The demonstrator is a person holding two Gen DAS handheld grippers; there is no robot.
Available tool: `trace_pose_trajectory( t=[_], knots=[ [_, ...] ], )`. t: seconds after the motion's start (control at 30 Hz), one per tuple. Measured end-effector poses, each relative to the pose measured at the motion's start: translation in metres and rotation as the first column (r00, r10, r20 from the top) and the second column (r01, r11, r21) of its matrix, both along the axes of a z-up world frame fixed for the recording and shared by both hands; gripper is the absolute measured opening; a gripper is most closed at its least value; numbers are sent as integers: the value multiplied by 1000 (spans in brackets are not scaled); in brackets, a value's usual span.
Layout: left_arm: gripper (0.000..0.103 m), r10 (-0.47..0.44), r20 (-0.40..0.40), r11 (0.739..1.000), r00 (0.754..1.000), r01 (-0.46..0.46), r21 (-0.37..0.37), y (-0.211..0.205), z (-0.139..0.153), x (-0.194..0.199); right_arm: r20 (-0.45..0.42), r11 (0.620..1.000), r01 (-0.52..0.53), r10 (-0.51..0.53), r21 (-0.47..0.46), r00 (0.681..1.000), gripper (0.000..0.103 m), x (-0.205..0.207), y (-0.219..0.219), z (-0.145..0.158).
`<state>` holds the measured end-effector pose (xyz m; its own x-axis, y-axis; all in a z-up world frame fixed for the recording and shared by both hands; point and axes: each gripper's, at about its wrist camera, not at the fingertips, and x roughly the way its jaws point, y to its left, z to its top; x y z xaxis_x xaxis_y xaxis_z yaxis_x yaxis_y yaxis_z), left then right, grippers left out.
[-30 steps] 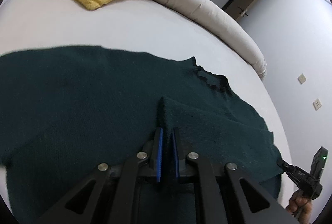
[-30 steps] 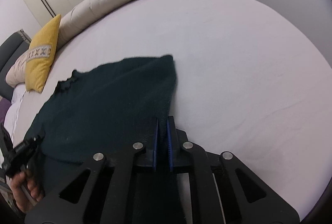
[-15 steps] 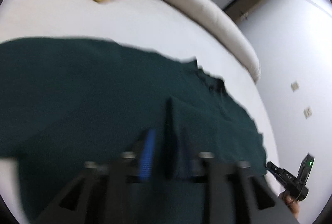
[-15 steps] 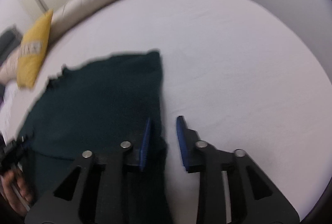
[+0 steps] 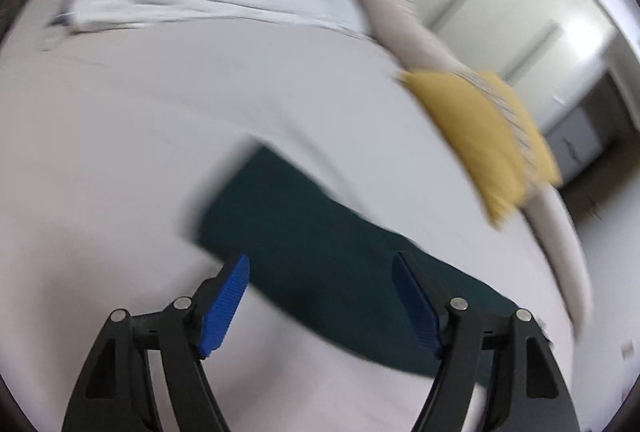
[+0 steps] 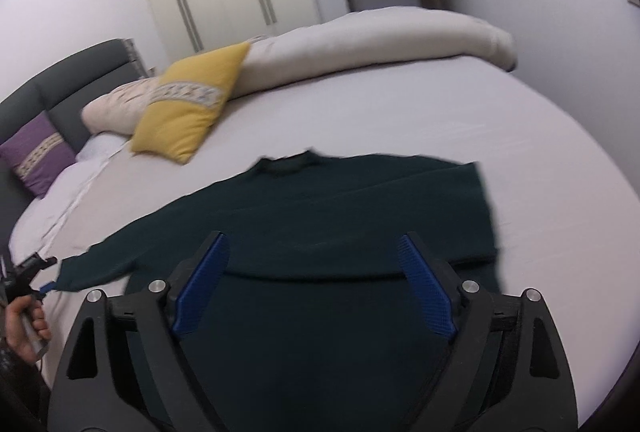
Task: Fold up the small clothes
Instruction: 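Grasp the other sleeve cuff with the left tool and fold it across the body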
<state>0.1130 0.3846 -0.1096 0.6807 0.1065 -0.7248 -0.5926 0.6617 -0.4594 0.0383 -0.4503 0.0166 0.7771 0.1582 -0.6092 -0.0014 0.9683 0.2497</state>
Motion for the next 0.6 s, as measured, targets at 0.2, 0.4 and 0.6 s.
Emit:
trace_pose_trajectory(
  t=[0.2, 0.4, 0.6],
  knots=[
    [81, -3, -80, 1000, 997, 2, -6, 26, -24, 19, -45, 998, -62, 62, 12, 997, 86, 2, 52, 3],
    [10, -104, -88, 994, 991, 99, -56, 13, -21, 37, 4, 1000, -25, 25, -9, 1000, 86, -12, 63, 11],
    [8, -236, 64, 971, 970, 238, -20, -57, 44, 40, -3, 1000, -1, 1, 30, 1000, 86, -18, 32, 8]
  ],
)
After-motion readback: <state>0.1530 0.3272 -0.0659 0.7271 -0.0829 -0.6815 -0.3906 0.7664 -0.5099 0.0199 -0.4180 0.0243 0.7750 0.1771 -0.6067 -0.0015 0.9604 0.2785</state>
